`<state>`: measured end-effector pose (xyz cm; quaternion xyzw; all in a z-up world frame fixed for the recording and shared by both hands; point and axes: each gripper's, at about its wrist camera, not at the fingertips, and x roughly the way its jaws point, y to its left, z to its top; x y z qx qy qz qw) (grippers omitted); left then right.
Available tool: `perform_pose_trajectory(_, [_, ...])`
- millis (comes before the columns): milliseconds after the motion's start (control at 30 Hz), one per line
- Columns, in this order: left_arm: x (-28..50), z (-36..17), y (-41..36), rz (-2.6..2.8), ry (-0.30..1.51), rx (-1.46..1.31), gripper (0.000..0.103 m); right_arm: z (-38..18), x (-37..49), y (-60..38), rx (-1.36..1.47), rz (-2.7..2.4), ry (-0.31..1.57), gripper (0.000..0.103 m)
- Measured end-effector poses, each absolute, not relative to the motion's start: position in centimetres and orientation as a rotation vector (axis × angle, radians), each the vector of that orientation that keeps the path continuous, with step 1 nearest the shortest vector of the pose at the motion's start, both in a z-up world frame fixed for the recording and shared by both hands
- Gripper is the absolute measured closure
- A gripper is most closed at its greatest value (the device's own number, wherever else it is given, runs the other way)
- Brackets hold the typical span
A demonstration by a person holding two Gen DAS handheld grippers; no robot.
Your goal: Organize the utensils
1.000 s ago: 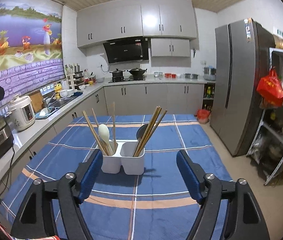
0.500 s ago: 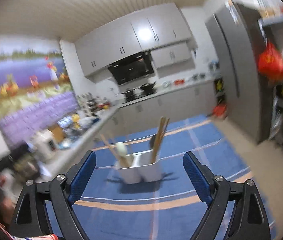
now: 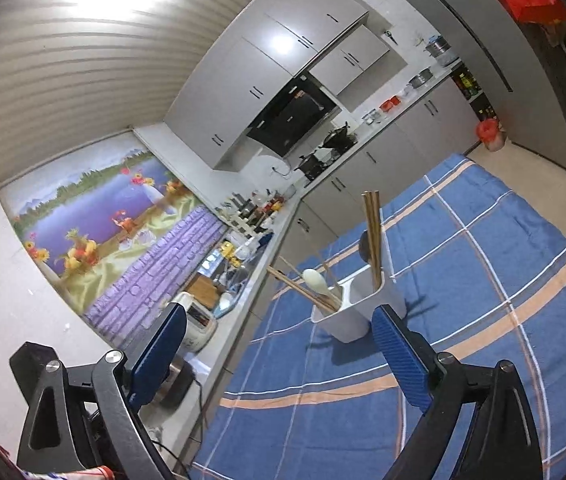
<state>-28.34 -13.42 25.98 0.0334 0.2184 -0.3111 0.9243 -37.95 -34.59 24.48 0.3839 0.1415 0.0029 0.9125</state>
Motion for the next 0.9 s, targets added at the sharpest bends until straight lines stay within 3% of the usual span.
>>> perform_pose_trajectory(267, [-28.0, 24.1, -13.9, -0.564, 0.495, 0.141, 0.0, 23.7, -37.2, -33.6, 0.673, -0.197, 0.392, 0.006])
perform_pose_trajectory(633, [-27.5, 22.1, -12.8, -0.474, 0.549, 0.172, 0.0, 24.2, -36.1, -27.6, 0.268, -0.333, 0.46, 0.006])
perform_pose_trajectory(900, [-27.3, 21.4, -11.5, -0.415, 0.581, 0.159, 0.0, 24.1, -35.6, -26.1, 0.211, -0.329, 0.458, 0.006])
